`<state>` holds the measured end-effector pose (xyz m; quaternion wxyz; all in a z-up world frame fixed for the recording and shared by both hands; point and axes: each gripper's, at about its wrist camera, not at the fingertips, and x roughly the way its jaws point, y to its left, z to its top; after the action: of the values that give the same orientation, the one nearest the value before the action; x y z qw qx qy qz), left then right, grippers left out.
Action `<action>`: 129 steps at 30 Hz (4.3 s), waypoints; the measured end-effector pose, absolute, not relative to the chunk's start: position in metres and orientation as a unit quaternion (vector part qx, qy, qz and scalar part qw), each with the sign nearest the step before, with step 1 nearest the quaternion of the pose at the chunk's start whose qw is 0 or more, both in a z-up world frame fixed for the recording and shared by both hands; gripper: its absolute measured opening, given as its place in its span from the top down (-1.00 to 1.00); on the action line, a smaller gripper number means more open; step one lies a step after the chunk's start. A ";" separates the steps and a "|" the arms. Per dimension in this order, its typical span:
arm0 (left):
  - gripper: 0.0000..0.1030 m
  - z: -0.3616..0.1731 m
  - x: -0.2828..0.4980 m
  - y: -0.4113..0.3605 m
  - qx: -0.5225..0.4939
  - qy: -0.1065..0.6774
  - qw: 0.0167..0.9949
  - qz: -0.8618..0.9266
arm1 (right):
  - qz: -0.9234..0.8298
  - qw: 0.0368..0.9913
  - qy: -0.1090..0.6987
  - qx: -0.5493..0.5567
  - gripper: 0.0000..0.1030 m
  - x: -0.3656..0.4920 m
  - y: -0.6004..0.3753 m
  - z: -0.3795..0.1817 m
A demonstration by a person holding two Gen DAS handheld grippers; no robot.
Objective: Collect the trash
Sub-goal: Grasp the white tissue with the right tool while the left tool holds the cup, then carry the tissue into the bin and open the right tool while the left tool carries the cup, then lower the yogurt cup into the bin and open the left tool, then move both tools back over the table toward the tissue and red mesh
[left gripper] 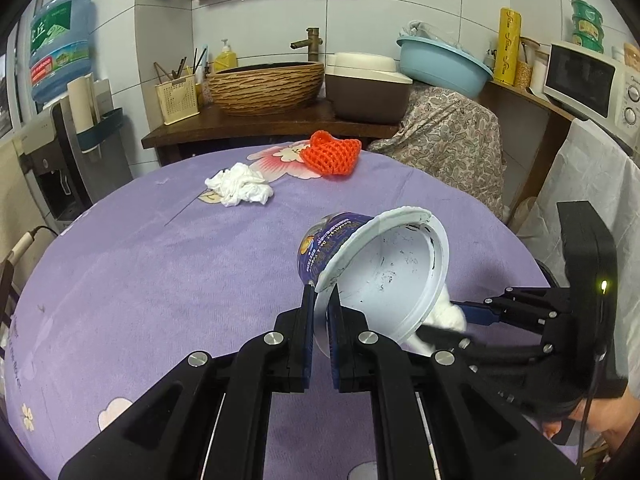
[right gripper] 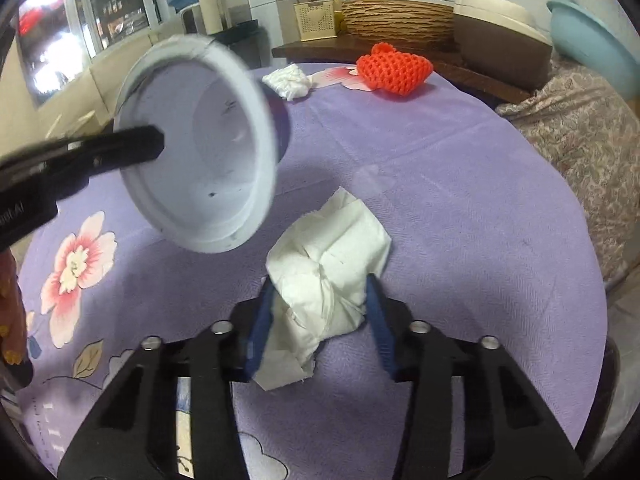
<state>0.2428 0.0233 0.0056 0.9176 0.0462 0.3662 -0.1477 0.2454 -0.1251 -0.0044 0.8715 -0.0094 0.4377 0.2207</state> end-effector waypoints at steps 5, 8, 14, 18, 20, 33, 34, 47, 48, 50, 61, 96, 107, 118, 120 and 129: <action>0.86 0.000 0.230 0.025 0.040 0.365 0.919 -0.145 | 0.230 0.875 0.426 0.023 0.62 0.234 -0.149 -0.001; 0.86 -0.001 0.221 0.023 0.035 0.366 0.918 -0.152 | 0.232 0.884 0.405 0.035 0.63 0.217 -0.168 0.007; 0.86 -0.002 0.199 -0.004 0.040 0.368 0.910 -0.187 | 0.207 0.904 0.368 0.070 0.63 0.171 -0.222 0.018; 0.86 -0.003 0.186 -0.044 0.048 0.366 0.901 -0.229 | 0.174 0.917 0.349 0.090 0.63 0.134 -0.267 0.019; 0.86 -0.004 0.180 -0.064 0.053 0.365 0.895 -0.249 | 0.153 0.921 0.342 0.103 0.63 0.119 -0.290 0.020; 0.86 -0.017 0.150 -0.203 0.103 0.372 0.848 -0.362 | 0.006 0.932 0.335 0.140 0.63 0.050 -0.409 -0.009; 0.86 -0.019 0.150 -0.213 0.104 0.377 0.843 -0.368 | -0.004 0.931 0.337 0.140 0.63 0.048 -0.415 -0.014; 0.86 -0.049 0.169 -0.308 0.143 0.427 0.811 -0.374 | -0.069 0.899 0.395 0.173 0.62 0.067 -0.477 -0.101; 0.86 -0.052 0.172 -0.312 0.142 0.435 0.807 -0.374 | -0.071 0.898 0.397 0.174 0.62 0.071 -0.478 -0.105; 0.86 -0.056 0.174 -0.319 0.151 0.437 0.805 -0.371 | -0.073 0.896 0.400 0.181 0.59 0.078 -0.481 -0.113; 0.86 -0.077 0.182 -0.346 0.179 0.456 0.795 -0.357 | -0.093 0.890 0.407 0.184 -0.26 0.092 -0.492 -0.140; -0.51 -0.113 0.185 -0.407 0.206 0.451 0.802 -0.334 | -0.115 0.902 0.382 0.168 -0.56 0.036 -0.481 -0.109; -0.57 -0.077 0.162 -0.374 0.187 0.411 0.816 -0.361 | -0.109 0.907 0.372 0.164 -0.56 0.031 -0.473 -0.096; -0.68 -0.004 0.149 -0.267 0.179 0.307 0.868 -0.348 | -0.032 0.922 0.317 0.220 -0.56 0.054 -0.463 -0.034; -0.71 0.007 0.158 -0.236 0.181 0.293 0.882 -0.322 | 0.002 0.924 0.306 0.229 -0.56 0.068 -0.453 -0.017; -0.75 0.039 0.265 -0.066 0.131 0.314 0.935 -0.103 | 0.166 0.917 0.256 0.256 -0.57 0.146 -0.379 0.077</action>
<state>0.2649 -0.0657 0.0388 0.9348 0.1310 0.3138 -0.1025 0.1457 -0.3795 0.0771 0.9173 0.2561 0.2555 0.1663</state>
